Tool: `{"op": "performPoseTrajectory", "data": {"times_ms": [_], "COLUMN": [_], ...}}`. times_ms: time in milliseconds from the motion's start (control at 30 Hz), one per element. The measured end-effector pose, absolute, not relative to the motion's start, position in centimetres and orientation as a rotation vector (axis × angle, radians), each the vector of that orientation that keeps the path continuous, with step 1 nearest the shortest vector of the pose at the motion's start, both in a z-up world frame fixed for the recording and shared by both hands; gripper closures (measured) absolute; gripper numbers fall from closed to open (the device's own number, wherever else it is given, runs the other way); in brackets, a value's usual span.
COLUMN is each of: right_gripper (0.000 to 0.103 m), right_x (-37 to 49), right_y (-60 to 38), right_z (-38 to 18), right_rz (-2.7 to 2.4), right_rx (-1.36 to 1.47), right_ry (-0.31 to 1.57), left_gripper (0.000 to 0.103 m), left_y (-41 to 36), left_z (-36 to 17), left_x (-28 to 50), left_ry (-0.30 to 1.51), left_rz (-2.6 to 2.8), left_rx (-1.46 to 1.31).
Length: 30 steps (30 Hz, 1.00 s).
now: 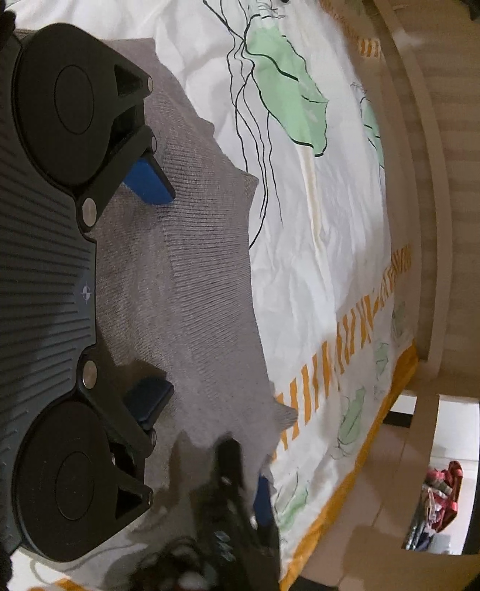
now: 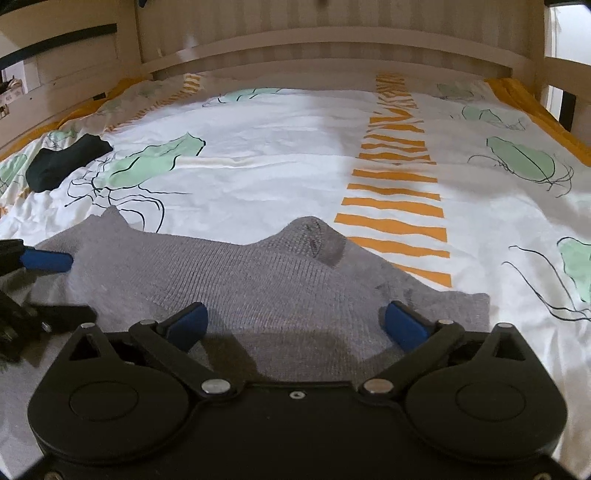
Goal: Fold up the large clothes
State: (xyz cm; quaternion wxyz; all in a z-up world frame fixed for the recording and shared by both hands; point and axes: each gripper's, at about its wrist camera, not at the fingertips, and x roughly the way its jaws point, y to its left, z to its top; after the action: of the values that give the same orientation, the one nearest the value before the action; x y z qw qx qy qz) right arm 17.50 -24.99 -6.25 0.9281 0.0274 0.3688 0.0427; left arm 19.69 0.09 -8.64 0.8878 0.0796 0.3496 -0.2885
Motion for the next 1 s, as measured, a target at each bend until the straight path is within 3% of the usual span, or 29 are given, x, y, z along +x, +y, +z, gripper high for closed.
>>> {"op": "performPoseTrajectory", "data": {"times_ms": [367,667,1000], "right_gripper": [0.001,0.000,0.000], "right_x": [12.4,9.1,12.0], "right_y": [-31.0,-34.7,-36.1], "right_z": [-1.6,-5.0,-7.9], "right_rz": [0.004,0.022,0.196], "right_rx": [0.391,0.659,0.910], "right_ry": [0.788,1.028,0.993], "left_gripper": [0.000,0.000,0.000], "left_y": [0.2,-0.1,-0.3], "left_z": [-8.6,-8.7,-8.7], "left_x": [19.6,19.4,19.4], "left_ry": [0.722,0.711,0.720], "left_rz": [-0.596,-0.591,-0.577], "left_rx": [0.169,0.170,0.175]}}
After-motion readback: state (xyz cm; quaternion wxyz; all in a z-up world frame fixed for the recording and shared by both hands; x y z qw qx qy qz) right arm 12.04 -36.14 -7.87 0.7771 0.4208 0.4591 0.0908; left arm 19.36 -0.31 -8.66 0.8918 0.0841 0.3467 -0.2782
